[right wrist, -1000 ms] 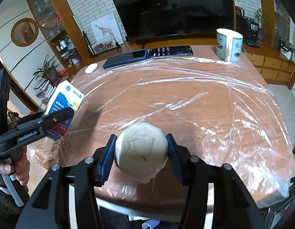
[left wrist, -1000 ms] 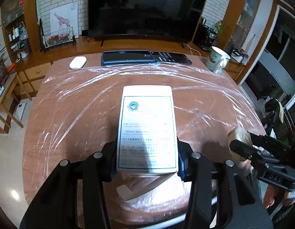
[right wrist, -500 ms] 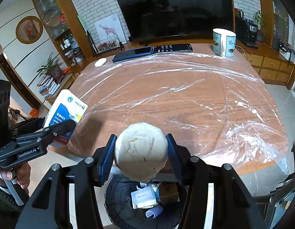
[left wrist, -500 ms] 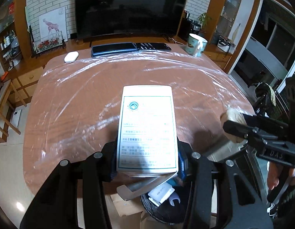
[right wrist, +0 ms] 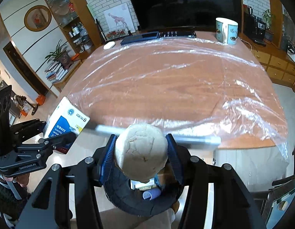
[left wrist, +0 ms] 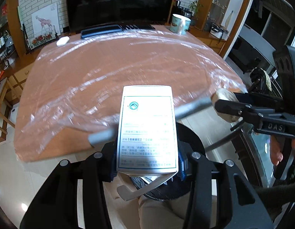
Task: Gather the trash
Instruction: 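Lower the white box and bun over the bin opening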
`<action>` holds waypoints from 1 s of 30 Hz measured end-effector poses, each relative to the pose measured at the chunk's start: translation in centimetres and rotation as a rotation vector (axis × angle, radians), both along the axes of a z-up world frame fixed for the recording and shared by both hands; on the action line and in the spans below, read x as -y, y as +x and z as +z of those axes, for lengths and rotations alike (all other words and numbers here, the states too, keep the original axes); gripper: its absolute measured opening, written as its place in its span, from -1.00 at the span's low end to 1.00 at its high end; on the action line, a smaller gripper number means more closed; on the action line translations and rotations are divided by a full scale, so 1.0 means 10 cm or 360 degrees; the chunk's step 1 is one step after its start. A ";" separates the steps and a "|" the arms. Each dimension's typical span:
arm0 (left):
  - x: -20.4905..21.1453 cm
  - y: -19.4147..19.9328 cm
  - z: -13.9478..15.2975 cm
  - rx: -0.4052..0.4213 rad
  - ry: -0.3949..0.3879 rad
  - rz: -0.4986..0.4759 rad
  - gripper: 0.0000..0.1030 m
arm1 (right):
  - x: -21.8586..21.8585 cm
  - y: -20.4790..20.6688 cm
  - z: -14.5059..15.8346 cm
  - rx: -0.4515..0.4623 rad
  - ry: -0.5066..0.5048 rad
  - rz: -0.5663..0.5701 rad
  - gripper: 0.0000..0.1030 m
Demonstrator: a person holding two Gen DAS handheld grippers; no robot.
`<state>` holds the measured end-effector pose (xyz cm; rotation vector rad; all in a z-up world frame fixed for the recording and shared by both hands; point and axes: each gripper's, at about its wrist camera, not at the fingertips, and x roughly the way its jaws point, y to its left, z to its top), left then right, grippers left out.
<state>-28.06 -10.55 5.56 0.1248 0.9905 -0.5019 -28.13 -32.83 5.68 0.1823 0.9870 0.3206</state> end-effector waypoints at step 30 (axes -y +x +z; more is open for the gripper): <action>0.39 -0.13 -1.10 -0.0301 0.0265 -0.0138 0.42 | -0.15 0.01 -1.06 -0.0320 -0.0117 0.0190 0.32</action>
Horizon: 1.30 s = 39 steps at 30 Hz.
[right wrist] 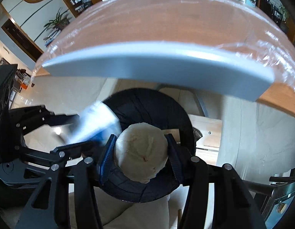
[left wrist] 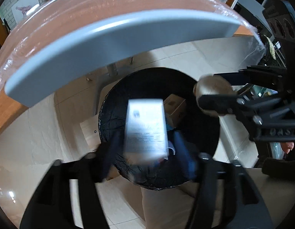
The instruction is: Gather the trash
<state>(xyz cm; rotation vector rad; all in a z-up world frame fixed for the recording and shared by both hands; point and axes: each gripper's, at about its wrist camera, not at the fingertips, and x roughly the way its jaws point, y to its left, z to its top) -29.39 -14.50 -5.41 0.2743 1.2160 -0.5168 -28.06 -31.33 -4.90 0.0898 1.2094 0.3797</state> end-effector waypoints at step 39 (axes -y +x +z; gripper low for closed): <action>-1.06 2.40 1.25 0.0647 -0.0151 0.0720 0.92 | 1.21 2.02 0.91 0.0506 -0.0303 -0.0579 0.92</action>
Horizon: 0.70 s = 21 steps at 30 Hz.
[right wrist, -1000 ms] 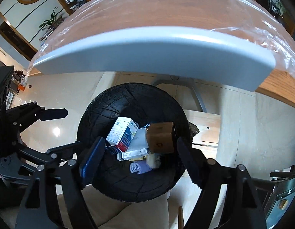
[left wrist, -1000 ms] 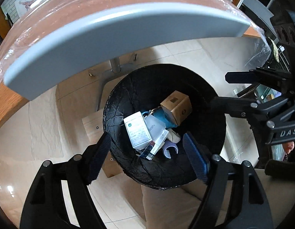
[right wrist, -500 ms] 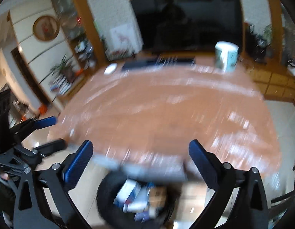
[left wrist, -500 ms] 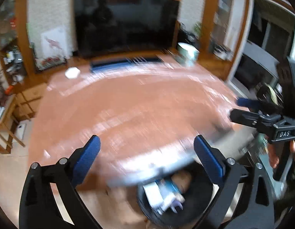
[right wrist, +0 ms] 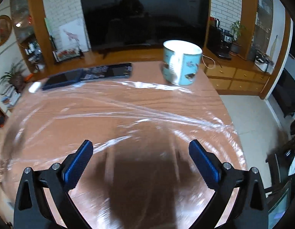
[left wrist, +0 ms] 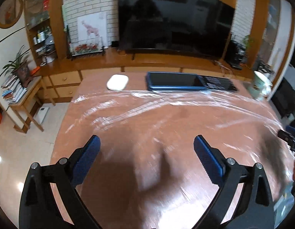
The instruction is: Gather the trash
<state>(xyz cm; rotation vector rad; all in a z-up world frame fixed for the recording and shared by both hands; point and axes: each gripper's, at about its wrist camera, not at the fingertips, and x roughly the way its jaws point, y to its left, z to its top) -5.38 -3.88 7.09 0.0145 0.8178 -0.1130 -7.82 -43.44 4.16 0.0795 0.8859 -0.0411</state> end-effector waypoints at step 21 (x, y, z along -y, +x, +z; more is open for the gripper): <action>0.01 0.60 -0.61 -0.0208 0.0069 0.0096 0.95 | 0.41 0.59 -0.40 -0.0120 -0.0056 0.0016 0.93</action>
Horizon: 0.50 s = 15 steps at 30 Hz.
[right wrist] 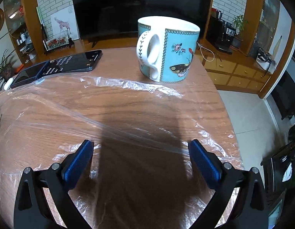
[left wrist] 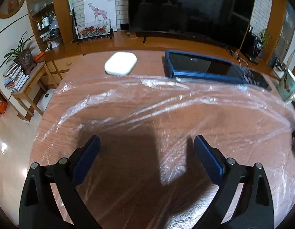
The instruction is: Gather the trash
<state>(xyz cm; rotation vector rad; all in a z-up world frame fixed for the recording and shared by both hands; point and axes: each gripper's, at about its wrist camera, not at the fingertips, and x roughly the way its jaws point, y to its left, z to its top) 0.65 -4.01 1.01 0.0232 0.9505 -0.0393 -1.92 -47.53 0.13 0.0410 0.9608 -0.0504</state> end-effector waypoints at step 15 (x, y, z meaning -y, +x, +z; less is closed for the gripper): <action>0.02 0.01 0.05 -0.0007 0.0003 0.0002 0.97 | 0.02 0.01 -0.01 -0.0001 -0.0003 0.0000 0.93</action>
